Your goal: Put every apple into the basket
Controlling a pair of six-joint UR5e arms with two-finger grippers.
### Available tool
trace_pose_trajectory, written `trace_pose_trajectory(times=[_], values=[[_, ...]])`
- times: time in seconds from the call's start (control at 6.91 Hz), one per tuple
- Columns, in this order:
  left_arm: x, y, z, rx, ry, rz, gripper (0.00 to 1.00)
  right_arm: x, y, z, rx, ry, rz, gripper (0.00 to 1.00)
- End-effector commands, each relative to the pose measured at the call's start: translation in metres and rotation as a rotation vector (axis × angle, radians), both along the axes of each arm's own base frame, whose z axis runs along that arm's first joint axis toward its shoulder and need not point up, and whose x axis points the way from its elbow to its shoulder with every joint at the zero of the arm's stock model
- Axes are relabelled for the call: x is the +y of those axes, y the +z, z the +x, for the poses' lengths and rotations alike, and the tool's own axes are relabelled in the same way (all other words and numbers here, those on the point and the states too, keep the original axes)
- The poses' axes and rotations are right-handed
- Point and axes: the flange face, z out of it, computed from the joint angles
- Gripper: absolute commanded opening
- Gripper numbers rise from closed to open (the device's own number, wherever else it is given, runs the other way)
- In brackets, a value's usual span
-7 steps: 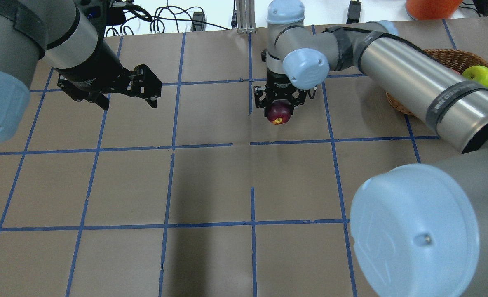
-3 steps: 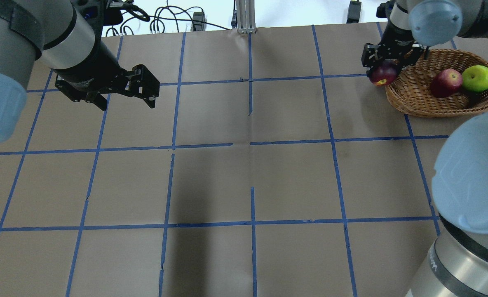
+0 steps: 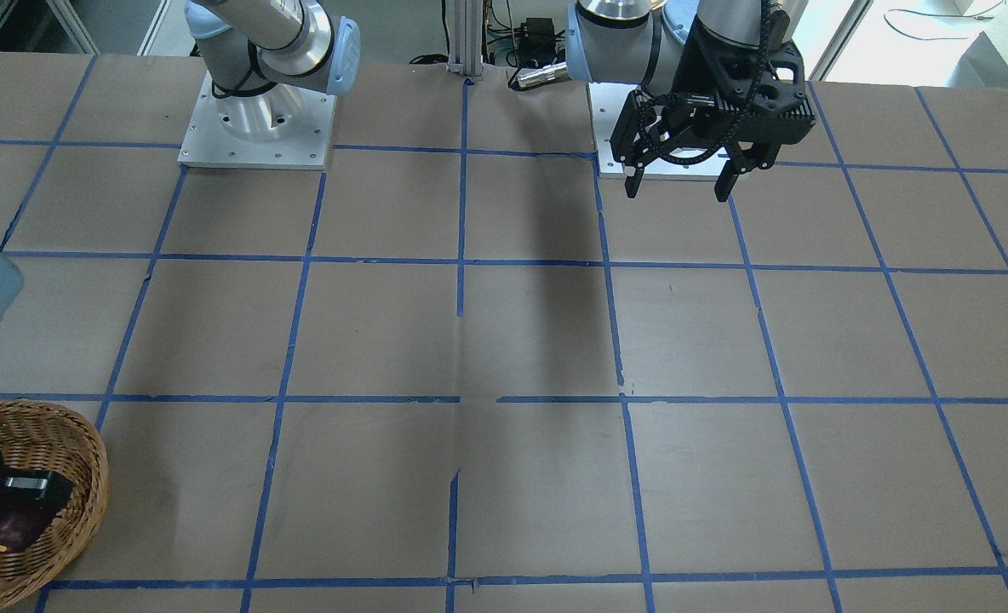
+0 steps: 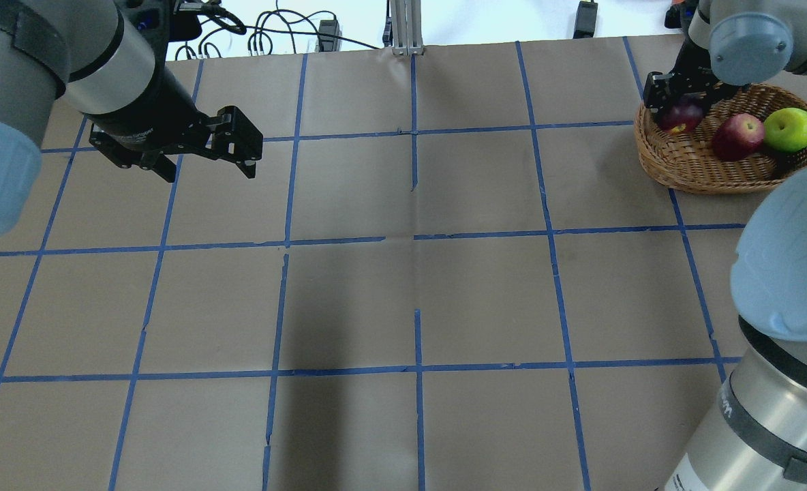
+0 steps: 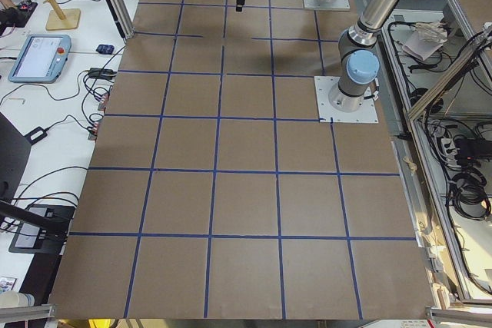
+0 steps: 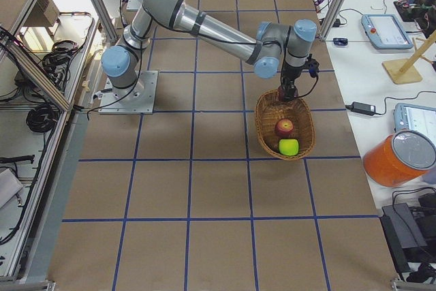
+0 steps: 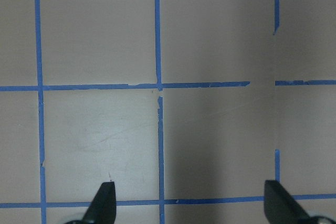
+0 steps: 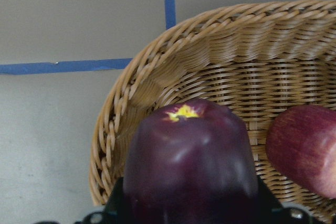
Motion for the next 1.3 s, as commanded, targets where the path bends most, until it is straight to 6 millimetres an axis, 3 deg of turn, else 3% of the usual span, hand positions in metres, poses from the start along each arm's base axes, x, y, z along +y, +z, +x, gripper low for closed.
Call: trace_pose_trajectory(times=[0.0,0.14,0.29,0.43,0.58,0.72,0.87,1.16], values=[[-0.002,0.003,-0.001,0.002,0.003,-0.002,1.0,0.006,-0.003,-0.034,-0.008,0.012,0.017,1.0],[-0.001,0.002,0.0,0.001,0.004,0.0,1.0,0.01,0.007,-0.035,-0.009,0.013,0.023,1.0],[-0.001,0.001,0.0,0.001,0.004,0.001,1.0,0.025,0.04,-0.026,-0.024,0.015,0.057,1.0],[-0.001,0.001,0.001,0.001,0.006,0.001,1.0,0.042,0.084,-0.012,-0.015,0.027,0.029,1.0],[-0.001,0.002,0.001,0.001,0.006,0.0,1.0,0.065,0.108,0.018,-0.071,0.055,0.063,1.0],[-0.001,0.004,0.002,-0.004,0.004,-0.004,1.0,0.1,0.134,0.052,-0.173,0.056,0.092,1.0],[-0.001,0.003,0.003,-0.006,0.005,-0.001,1.0,0.135,0.149,0.068,-0.183,0.057,0.087,1.0],[-0.002,-0.001,0.003,-0.003,0.003,-0.004,1.0,0.221,0.156,0.122,-0.168,-0.05,0.064,1.0]])
